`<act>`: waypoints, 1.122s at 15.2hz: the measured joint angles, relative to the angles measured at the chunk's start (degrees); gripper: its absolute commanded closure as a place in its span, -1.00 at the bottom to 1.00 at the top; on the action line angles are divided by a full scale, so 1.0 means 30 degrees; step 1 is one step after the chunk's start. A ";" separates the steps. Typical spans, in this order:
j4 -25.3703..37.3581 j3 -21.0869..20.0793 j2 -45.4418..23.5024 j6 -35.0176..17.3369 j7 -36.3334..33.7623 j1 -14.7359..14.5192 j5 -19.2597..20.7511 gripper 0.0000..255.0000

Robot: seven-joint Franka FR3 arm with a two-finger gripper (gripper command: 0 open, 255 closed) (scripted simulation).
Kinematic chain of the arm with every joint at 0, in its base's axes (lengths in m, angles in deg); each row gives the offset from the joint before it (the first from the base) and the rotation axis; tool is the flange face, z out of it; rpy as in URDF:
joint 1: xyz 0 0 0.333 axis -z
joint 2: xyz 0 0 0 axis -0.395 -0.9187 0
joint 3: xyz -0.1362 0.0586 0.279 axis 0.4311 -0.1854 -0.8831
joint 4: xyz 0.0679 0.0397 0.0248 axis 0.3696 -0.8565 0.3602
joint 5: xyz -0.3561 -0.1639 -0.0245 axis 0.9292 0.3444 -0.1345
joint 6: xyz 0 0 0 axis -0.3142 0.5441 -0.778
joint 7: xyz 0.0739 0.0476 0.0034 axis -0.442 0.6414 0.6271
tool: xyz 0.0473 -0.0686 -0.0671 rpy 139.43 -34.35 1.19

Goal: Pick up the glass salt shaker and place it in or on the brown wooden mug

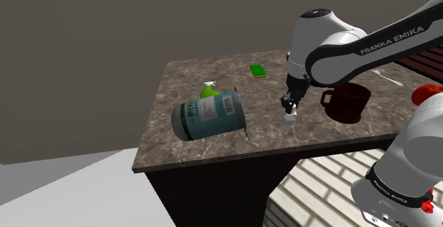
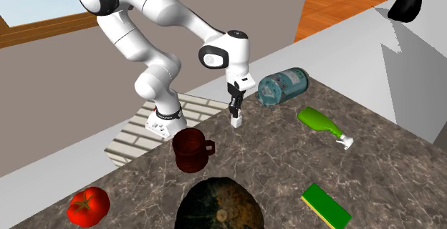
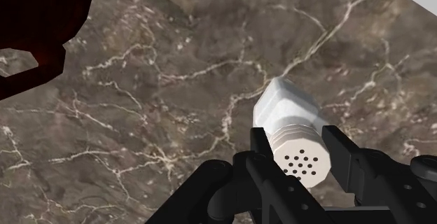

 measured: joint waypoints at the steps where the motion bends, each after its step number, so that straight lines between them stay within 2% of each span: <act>1: 0.0000 -0.0002 0.0001 -0.0001 -0.0001 -0.0002 -0.0002 1.00; 8: 0.0079 0.0006 0.0066 0.0148 0.0017 -0.0008 -0.0011 1.00; 17: 0.1554 0.0188 0.1318 0.2865 0.0339 -0.0104 -0.0137 1.00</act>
